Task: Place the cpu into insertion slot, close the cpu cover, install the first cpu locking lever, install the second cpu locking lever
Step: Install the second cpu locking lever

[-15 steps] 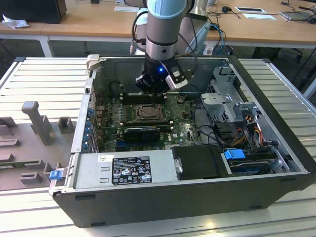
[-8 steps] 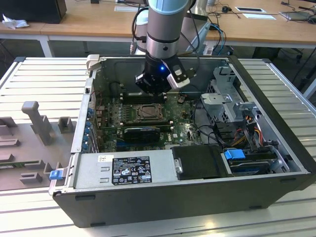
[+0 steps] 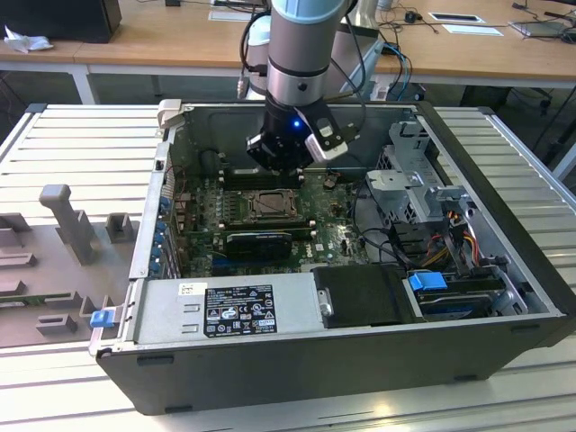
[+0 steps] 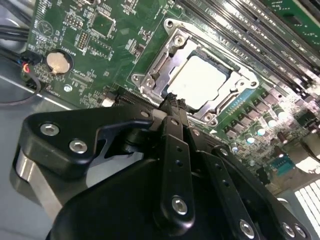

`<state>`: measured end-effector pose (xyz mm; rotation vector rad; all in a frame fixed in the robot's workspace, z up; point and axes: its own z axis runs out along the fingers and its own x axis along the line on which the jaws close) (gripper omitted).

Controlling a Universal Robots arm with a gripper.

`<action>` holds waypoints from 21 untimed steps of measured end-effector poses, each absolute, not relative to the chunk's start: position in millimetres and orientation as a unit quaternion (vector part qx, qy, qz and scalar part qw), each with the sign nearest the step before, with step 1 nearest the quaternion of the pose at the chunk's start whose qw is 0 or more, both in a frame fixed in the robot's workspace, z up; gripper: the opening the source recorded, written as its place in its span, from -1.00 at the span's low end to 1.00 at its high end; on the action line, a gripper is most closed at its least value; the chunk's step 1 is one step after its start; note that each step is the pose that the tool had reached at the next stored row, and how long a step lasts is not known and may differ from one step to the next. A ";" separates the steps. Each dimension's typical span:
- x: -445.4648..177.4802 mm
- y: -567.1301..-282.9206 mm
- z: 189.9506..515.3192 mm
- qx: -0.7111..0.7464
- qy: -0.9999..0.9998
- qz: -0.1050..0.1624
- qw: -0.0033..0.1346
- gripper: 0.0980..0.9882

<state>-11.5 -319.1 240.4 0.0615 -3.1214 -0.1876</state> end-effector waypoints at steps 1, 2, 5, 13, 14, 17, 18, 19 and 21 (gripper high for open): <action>-11.5 -319.2 241.6 0.020 -0.998 -0.060 0.007 -0.98; -11.5 -319.5 241.7 0.020 -0.998 -0.060 0.007 -0.98; -11.9 -322.6 241.7 0.020 -0.998 -0.060 0.007 -0.98; -13.3 -353.0 239.3 0.020 -0.998 -0.060 0.007 -0.98; -13.4 -355.6 238.5 0.020 -0.998 -0.060 0.007 -0.98; -13.6 -362.5 236.1 0.020 -0.998 -0.060 0.008 -0.98; -14.0 -367.7 234.9 0.020 -0.998 -0.060 0.008 -0.98; -15.6 -374.0 234.1 0.020 -0.998 -0.060 0.008 -0.98; -20.9 -375.2 233.8 0.020 -0.998 -0.060 0.008 -0.98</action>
